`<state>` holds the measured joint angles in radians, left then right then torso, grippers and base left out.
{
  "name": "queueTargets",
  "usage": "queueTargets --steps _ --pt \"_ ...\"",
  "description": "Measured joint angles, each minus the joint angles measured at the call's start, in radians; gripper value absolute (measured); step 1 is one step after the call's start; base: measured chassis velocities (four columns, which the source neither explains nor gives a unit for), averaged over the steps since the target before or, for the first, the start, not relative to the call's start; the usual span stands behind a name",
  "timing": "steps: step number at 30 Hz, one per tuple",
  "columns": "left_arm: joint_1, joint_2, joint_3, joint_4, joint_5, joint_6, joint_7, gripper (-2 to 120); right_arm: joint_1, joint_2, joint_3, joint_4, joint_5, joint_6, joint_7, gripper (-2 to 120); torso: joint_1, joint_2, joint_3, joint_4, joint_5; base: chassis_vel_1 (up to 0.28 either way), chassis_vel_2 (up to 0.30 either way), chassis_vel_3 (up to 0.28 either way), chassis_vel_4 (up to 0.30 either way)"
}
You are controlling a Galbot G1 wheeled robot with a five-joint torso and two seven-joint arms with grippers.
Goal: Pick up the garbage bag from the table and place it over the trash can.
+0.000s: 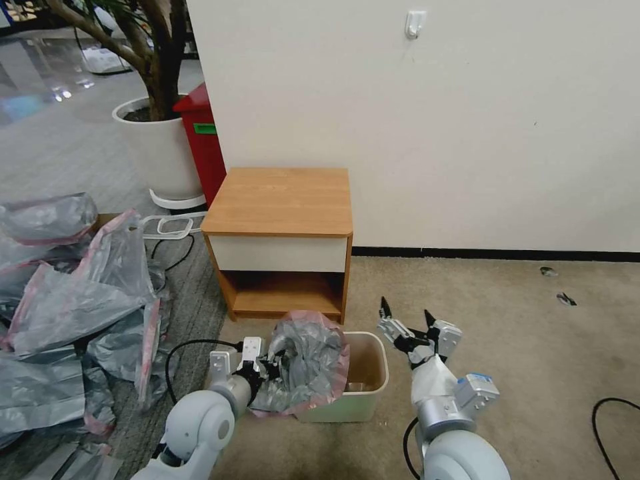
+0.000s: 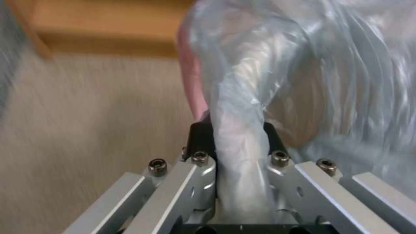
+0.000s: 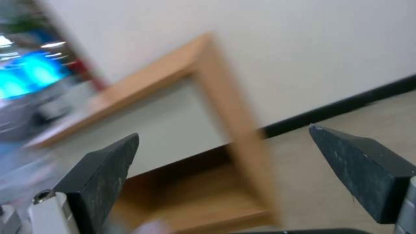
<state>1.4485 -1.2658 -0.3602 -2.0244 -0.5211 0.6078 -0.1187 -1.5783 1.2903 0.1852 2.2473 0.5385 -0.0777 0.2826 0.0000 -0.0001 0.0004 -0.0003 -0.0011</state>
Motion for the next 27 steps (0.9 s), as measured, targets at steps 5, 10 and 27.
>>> queueTargets --steps 5,10,27 --pt "0.045 0.026 -0.021 -0.065 0.079 -0.119 0.025 7 0.021 -0.056 -0.025 0.042 0.099 -0.152 -0.168 100 0.000 0.000 0.000 0.0003 0.0007 0.000 0.000 0.000 0.000" --pt "0.080 0.025 -0.038 -0.106 0.107 -0.209 0.029 7 0.045 -0.099 -0.079 0.056 0.194 -0.323 -0.148 100 0.000 0.000 0.000 0.0004 0.0009 0.000 0.000 0.000 0.000" --pt "0.147 0.017 -0.055 -0.203 0.102 -0.246 0.025 7 0.136 -0.092 -0.078 -0.056 0.249 -0.362 -0.090 100 0.000 0.000 0.000 0.0003 0.0012 0.000 0.000 0.000 0.000"
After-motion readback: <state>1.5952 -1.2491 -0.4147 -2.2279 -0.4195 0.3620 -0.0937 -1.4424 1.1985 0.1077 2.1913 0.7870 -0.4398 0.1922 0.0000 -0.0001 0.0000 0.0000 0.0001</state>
